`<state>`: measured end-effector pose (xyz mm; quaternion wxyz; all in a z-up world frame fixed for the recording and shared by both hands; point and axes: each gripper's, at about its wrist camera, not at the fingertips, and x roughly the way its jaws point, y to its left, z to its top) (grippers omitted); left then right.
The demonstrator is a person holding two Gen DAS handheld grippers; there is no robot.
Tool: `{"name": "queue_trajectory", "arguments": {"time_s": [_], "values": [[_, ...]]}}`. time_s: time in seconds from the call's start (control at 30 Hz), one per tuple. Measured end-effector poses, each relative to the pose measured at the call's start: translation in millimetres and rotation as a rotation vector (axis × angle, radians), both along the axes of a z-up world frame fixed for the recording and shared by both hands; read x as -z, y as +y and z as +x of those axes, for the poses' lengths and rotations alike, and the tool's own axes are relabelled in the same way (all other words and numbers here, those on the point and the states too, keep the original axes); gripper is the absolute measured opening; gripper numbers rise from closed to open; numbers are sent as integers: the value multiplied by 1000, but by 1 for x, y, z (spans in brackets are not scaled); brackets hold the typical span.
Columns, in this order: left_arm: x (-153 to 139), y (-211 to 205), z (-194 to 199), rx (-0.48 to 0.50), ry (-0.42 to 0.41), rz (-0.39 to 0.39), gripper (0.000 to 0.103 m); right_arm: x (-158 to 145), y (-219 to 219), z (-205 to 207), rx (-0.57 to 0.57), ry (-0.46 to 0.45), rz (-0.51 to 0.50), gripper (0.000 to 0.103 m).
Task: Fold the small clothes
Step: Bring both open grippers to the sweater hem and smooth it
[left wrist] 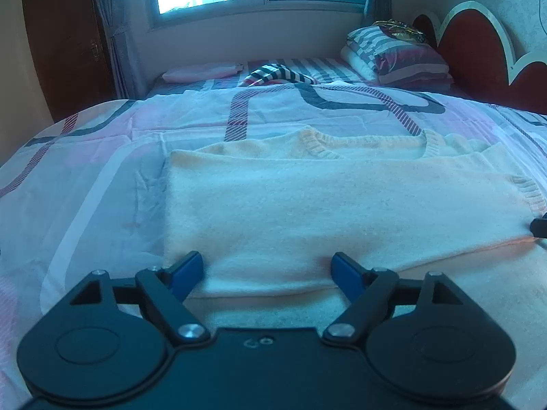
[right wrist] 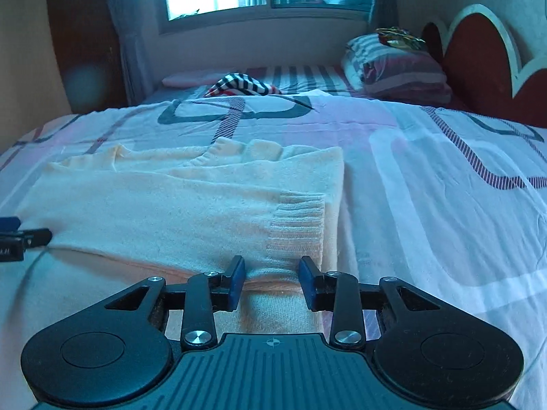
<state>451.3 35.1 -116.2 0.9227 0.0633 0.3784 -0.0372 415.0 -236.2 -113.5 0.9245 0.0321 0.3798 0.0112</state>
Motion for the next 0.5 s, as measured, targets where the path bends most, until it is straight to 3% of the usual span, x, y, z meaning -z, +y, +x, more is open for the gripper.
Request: {"name": "queue_trajectory", "arguments": {"time_s": [0.23, 0.5], "values": [[-5, -13, 1, -34, 45, 77, 83, 2, -5, 1, -48, 19, -2, 34], [-6, -12, 3, -33, 65, 84, 86, 2, -1, 1, -53, 25, -32, 34]]}}
